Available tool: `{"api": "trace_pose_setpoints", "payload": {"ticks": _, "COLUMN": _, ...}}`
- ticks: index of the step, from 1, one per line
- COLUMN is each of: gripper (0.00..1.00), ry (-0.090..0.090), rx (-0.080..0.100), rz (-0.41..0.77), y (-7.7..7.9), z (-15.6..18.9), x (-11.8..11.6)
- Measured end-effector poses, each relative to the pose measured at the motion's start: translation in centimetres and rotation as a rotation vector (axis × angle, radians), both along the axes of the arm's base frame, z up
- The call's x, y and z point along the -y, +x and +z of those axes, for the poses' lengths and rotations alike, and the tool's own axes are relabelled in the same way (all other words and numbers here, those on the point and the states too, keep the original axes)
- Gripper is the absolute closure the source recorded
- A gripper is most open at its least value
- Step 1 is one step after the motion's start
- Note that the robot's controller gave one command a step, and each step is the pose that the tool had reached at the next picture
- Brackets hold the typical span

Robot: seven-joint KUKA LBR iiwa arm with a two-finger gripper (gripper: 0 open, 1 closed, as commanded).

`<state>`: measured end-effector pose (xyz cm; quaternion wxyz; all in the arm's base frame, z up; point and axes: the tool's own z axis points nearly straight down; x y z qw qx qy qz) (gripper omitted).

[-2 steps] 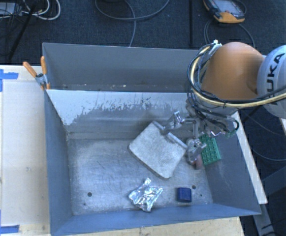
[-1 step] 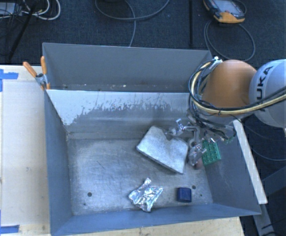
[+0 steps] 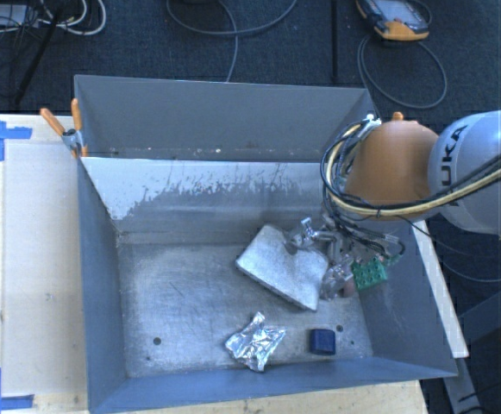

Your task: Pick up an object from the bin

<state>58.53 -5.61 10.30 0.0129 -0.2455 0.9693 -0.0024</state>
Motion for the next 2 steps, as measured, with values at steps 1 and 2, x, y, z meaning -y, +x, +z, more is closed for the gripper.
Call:
{"api": "trace_pose_setpoints", "payload": {"ticks": 1, "gripper": 1.0, "ry": -0.01, "rx": -0.008, "rz": -0.001, "y": -0.2, "z": 0.2, "x": 0.5}}
{"api": "trace_pose_setpoints", "payload": {"ticks": 2, "gripper": 1.0, "ry": -0.002, "rx": -0.02, "rz": 0.006, "y": 0.1, "z": 4.1, "x": 1.4}}
